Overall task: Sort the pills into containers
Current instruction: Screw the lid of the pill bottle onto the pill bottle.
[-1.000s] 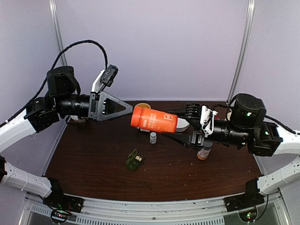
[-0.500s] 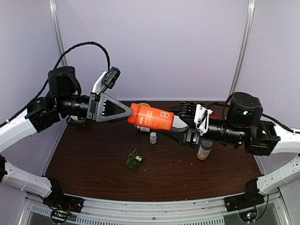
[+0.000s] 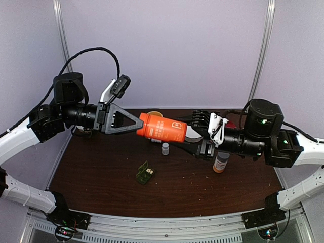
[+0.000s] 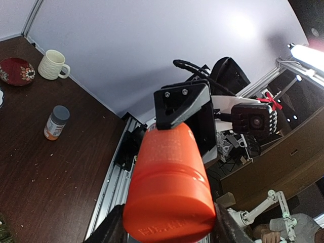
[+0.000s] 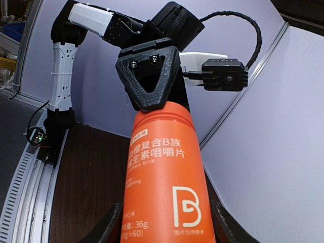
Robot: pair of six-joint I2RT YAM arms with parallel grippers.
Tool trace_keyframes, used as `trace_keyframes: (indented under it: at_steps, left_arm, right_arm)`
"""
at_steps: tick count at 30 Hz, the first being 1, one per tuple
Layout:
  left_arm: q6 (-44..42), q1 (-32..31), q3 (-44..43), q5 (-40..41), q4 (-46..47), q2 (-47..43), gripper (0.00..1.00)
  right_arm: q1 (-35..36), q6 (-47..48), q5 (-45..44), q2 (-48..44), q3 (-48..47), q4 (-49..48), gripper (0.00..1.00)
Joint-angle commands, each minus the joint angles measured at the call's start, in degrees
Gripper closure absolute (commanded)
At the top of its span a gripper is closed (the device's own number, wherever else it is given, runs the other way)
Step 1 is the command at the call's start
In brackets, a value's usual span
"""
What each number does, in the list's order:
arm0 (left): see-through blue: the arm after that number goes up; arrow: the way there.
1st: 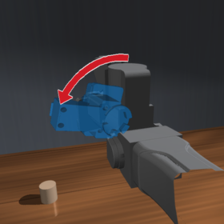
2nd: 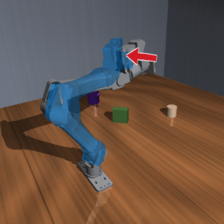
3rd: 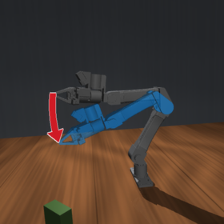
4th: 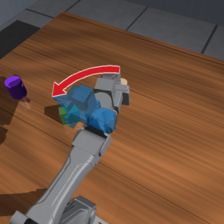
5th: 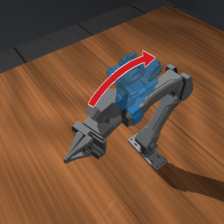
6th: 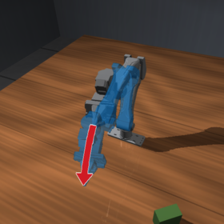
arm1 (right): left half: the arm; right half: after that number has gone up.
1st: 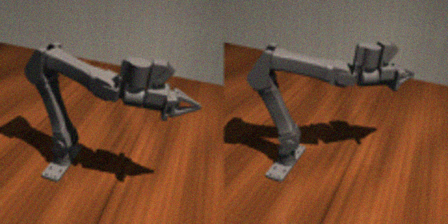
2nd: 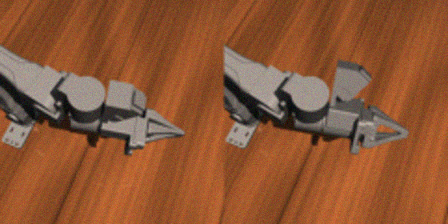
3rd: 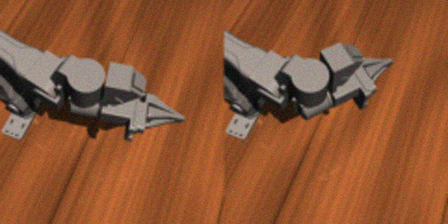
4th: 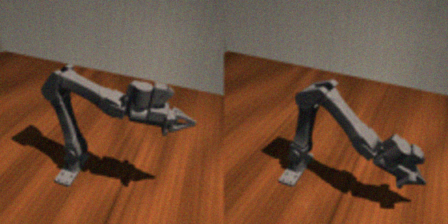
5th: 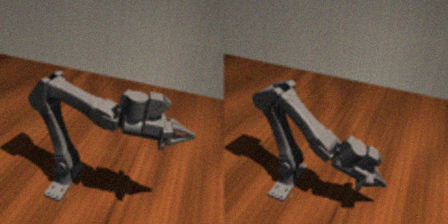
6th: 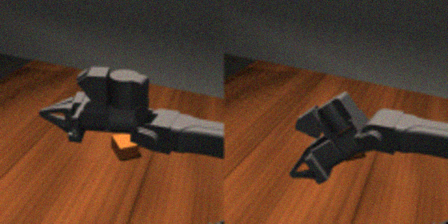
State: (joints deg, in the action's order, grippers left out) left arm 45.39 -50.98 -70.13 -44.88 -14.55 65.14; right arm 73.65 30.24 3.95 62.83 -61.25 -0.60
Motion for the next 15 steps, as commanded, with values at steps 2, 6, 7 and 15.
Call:
trace_keyframes:
  at_steps: [2,6,7,15]
  left_arm:
    - [-8.10,-0.16,-2.52,0.71,-3.67,0.27,0.71]
    - [-15.84,-0.34,-4.06,1.55,-6.35,0.67,0.83]
    - [-18.65,-0.39,-4.60,1.78,-7.03,0.80,0.86]
    - [-40.28,-0.37,-8.69,7.36,-8.94,2.99,0.89]
  right_arm:
    - [0.16,-7.31,-0.12,0.51,-2.92,0.20,1.00]
    - [-1.46,-17.14,5.43,1.42,-4.66,1.78,1.00]
    - [-1.91,-20.32,7.35,1.64,-5.13,1.83,1.00]
    - [-4.69,-36.90,16.23,0.20,-2.65,-2.35,1.00]
